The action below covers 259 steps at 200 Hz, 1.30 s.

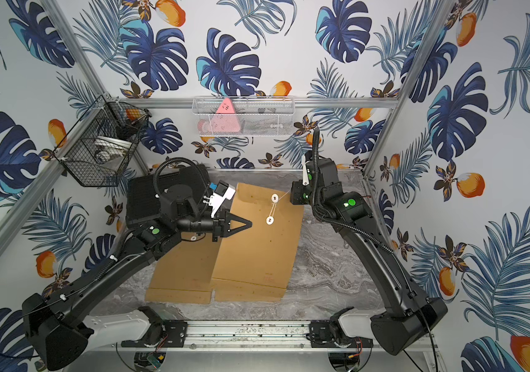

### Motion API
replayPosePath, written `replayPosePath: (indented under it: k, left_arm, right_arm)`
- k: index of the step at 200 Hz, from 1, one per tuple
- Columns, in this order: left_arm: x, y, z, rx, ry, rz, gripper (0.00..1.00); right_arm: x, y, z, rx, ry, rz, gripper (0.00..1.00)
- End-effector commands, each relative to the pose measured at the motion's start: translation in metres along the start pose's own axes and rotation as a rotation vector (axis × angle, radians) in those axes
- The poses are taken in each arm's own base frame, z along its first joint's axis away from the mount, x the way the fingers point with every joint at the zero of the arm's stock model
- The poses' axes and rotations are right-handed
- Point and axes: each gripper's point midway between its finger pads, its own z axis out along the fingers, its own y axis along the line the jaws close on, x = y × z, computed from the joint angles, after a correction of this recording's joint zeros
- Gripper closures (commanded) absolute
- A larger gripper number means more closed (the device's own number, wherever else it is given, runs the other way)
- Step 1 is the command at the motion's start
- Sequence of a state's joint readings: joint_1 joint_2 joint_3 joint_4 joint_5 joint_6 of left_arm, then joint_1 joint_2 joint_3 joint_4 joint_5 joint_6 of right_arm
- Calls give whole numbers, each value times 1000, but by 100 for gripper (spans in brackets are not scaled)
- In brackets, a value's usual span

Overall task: Close the mouth of the file bag
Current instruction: Close the file bag.

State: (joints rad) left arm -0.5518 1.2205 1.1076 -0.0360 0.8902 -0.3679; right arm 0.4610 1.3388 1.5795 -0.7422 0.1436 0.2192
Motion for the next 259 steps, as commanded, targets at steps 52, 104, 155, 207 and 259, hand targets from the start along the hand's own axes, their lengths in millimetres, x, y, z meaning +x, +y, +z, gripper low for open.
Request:
replayPosePath:
  k: [52,104,155,207,259]
  left_arm:
    - [2,-22,10,94,31,47,100]
    - [7,-17,11,81,40,42,100]
    - [9,-6,10,14,37,41,100]
    - [7,22,8,-88,10,-15,100]
    - [11,33,8,-113,14,-46,100]
  right_arm:
    - [-26,35,2,-75,-69,-59,100]
    - [-39,69,-15,-210,-97,-35,100]
    - [-34,86,-33,-242,-93,-57,100]
    - [-27,86,-49,-194,-112,-99,100]
    - [-29,90,-57,-161,-145,-166,100]
